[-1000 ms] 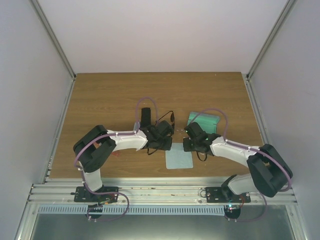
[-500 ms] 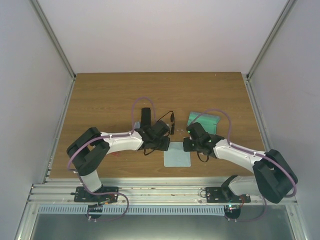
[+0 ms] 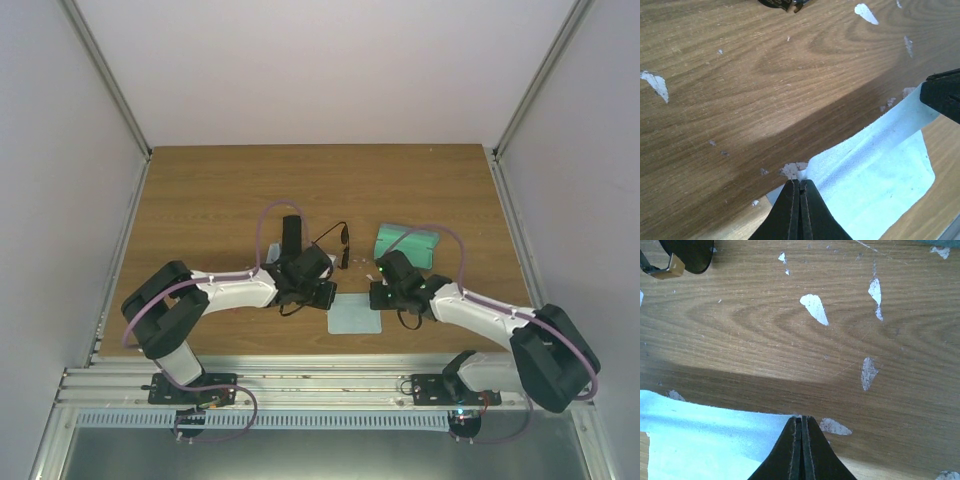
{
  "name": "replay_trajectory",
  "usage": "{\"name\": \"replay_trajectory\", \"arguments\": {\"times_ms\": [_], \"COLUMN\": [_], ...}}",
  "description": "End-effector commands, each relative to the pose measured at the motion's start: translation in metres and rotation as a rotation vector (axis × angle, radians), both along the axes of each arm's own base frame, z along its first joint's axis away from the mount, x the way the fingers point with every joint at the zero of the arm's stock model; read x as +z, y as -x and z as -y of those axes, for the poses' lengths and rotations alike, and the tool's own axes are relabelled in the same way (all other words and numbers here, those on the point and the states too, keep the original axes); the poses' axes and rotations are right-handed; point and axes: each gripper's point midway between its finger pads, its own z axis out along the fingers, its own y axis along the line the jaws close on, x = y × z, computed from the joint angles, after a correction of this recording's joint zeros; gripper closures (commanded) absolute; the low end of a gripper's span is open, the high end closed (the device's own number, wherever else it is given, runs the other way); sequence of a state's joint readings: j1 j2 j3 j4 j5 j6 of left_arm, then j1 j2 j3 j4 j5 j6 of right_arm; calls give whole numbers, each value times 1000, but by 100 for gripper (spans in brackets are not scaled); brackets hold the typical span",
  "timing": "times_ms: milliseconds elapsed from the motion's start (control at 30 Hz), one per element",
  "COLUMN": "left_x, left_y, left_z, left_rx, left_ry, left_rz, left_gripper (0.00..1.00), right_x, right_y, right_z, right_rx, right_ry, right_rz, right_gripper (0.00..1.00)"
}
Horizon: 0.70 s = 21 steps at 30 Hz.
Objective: Organize the sunglasses
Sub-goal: Fold the glasses cleaning cloth at the center of the board.
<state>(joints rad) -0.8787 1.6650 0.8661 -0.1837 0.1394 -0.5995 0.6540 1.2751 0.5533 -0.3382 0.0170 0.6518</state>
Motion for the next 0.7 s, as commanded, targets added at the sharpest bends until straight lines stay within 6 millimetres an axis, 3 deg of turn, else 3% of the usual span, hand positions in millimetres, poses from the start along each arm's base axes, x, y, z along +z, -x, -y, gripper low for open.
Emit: {"name": "replay_trajectory", "arguments": {"times_ms": [0,233,667], "left_x": [16,17,6], "left_y": [0,5,15], "left_z": [7,10,6], "left_rx": [-31,-52,-50], "left_ry": [68,95,100], "left_rz": [39,27,-14], "left_gripper": [100,100,100], "right_x": [4,12,-3], "right_y": [5,11,33], "right_z": [3,3,3], "right_rx": [-17,-10,19], "right_ry": [0,-24,-38], "right_rz": [-5,-8,-95], "right_gripper": [99,99,99]}}
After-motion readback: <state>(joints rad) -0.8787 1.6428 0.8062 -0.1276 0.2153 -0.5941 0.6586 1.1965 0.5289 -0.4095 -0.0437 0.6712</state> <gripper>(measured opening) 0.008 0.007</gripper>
